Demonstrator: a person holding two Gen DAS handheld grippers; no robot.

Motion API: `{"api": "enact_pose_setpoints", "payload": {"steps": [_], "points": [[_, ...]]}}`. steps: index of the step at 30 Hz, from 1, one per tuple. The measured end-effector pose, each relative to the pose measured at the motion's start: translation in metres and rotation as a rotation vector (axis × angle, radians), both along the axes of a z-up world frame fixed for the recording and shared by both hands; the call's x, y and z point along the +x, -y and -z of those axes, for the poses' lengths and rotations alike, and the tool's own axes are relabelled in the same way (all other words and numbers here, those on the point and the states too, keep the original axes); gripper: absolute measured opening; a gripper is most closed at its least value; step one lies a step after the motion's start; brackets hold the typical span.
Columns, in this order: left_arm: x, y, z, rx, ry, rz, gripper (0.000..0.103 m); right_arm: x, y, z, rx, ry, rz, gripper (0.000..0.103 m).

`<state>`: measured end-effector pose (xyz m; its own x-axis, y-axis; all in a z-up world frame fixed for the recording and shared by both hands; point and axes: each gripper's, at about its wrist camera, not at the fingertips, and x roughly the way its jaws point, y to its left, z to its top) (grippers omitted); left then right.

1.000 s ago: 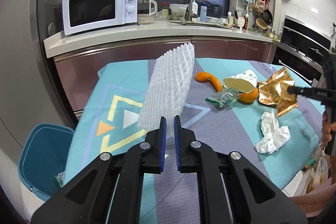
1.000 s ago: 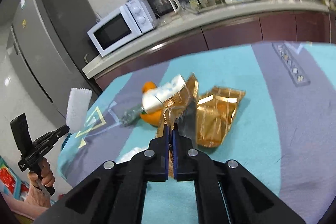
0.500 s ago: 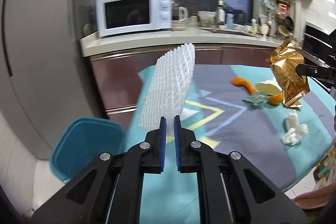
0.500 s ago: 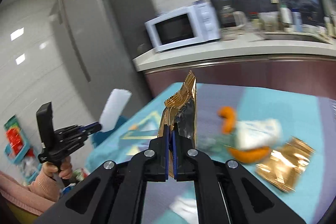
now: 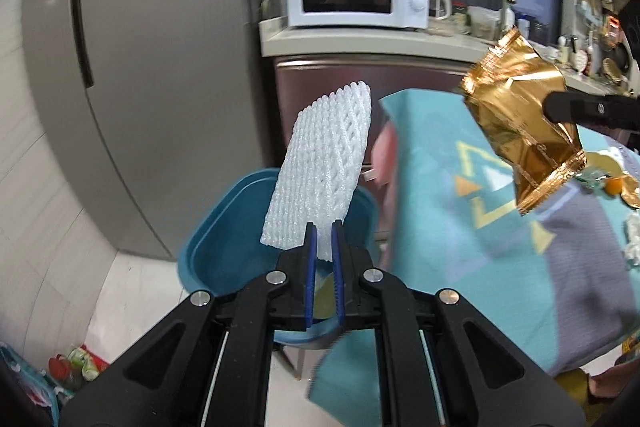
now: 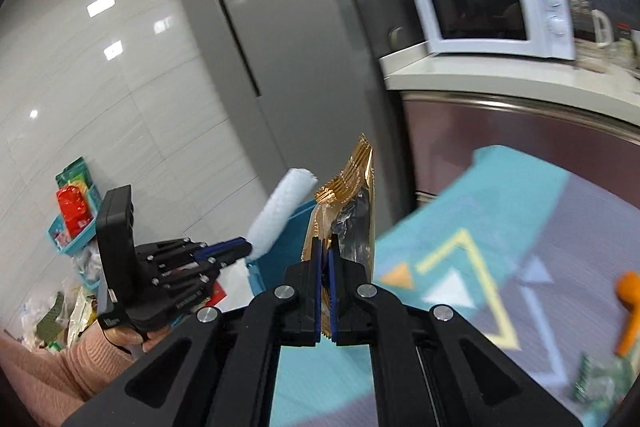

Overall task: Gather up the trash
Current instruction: 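Carry the foam net and gold wrapper over the blue bin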

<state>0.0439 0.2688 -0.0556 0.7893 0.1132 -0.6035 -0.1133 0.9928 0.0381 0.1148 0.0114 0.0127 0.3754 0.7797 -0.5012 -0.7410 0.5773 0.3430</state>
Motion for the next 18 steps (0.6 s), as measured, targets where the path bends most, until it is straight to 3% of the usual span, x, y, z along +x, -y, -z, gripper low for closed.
{"api": "enact_pose_setpoints", "payload": {"steps": [18], "points": [[0.043, -0.045, 0.055, -0.084, -0.122, -0.067, 0.008, 0.049, -0.124, 0.054, -0.164, -0.152, -0.068, 0.002]]}}
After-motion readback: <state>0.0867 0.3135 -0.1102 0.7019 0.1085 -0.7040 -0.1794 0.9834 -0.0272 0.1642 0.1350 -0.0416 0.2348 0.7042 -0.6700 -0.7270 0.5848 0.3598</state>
